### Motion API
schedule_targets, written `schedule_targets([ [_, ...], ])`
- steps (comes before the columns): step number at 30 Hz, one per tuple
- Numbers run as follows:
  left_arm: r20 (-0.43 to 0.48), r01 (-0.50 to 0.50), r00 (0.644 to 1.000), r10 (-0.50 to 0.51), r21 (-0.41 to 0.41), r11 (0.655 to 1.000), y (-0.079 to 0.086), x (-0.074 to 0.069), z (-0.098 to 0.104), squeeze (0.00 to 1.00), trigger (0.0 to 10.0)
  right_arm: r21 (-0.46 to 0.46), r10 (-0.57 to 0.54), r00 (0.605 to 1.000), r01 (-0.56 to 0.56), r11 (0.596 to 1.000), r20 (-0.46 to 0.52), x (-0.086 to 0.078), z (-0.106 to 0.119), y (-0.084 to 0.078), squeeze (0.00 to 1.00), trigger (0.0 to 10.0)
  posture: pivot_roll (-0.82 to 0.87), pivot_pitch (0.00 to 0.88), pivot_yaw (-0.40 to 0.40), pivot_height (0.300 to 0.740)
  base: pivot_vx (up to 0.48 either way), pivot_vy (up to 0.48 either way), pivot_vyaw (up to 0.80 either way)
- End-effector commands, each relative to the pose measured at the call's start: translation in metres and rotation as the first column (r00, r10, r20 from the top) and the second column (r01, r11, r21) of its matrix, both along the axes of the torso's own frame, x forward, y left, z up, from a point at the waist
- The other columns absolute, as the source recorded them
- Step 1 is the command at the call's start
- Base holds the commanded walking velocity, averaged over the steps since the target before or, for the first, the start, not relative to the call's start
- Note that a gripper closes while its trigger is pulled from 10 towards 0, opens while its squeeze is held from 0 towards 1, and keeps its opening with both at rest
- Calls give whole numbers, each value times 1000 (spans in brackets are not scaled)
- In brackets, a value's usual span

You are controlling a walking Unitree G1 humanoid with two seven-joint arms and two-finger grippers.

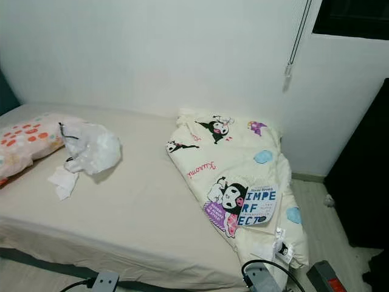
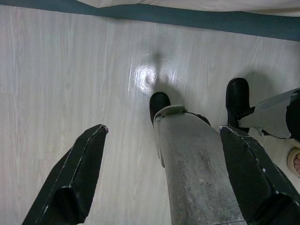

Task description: Clean up the room

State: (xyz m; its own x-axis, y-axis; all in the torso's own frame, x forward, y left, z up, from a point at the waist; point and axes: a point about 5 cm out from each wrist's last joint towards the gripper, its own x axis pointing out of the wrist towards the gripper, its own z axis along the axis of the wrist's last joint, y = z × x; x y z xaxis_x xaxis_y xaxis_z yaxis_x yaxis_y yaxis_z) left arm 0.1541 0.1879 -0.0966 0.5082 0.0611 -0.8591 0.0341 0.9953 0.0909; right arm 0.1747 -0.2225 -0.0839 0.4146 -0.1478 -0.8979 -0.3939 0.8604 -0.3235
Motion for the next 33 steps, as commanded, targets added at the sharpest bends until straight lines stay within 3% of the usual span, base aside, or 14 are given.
schedule_targets([
  [1, -19, -6, 1000, 7, 11, 1000, 5, -4, -1, 0, 10000, -2, 15, 1000, -15, 1000, -8, -1, -1, 1, 0, 10000, -2, 0, -57, 740, 0, 0, 0],
  [13, -19, -3, 1000, 3, 5, 1000, 1, -3, -1, 0, 10000, -22, -1, 999, 2, 1000, 34, 2, 1, -2, 0, 10000, -17, 0, -60, 740, 0, 0, 0],
  [22, -23, 7, 1000, -7, -12, 1000, -2, -6, -3, 0, 10000, -70, 16, 998, -11, 997, 61, 3, 3, -6, 0, 10000, -30, 0, -61, 740, 0, 0, 490],
  [33, -11, -4, 1000, 4, -7, 1000, 1, -2, -1, 0, 10000, -63, 17, 998, -13, 998, 62, 4, 3, -5, 0, 10000, -28, 0, -62, 740, 0, -310, 0],
])
